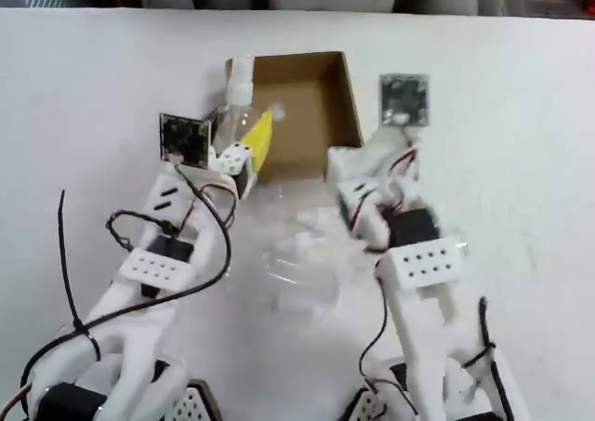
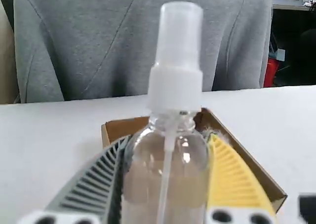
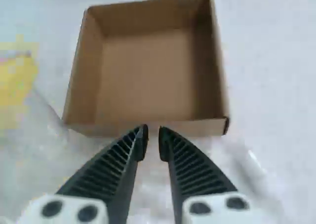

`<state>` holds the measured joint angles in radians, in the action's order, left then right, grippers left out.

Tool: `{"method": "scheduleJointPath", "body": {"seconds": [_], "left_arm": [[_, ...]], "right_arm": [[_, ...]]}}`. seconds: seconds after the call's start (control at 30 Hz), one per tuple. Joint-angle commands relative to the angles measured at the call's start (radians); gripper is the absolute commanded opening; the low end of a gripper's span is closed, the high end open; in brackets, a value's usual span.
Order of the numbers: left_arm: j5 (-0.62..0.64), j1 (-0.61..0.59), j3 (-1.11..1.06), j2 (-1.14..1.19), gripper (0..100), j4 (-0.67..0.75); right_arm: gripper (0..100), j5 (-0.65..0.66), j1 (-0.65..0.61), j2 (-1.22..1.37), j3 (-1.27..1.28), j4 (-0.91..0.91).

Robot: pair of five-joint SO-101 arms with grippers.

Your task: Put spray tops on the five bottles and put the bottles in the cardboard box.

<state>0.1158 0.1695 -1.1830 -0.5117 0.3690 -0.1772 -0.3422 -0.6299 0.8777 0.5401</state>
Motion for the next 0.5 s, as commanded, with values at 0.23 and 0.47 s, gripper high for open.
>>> {"method": "scheduleJointPath", "body": {"seconds": [0.23,0.47], "left_arm": [[0.138,-0.105,0.367,0.295,2,0.032],[0.201,-0.125,0.310,0.223,2,0.032]], "right_arm": [[1.5,-0.025,-0.272,-0.036,0.365,-0.524],[1.5,-0.025,-0.377,-0.025,0.592,-1.052]]}}
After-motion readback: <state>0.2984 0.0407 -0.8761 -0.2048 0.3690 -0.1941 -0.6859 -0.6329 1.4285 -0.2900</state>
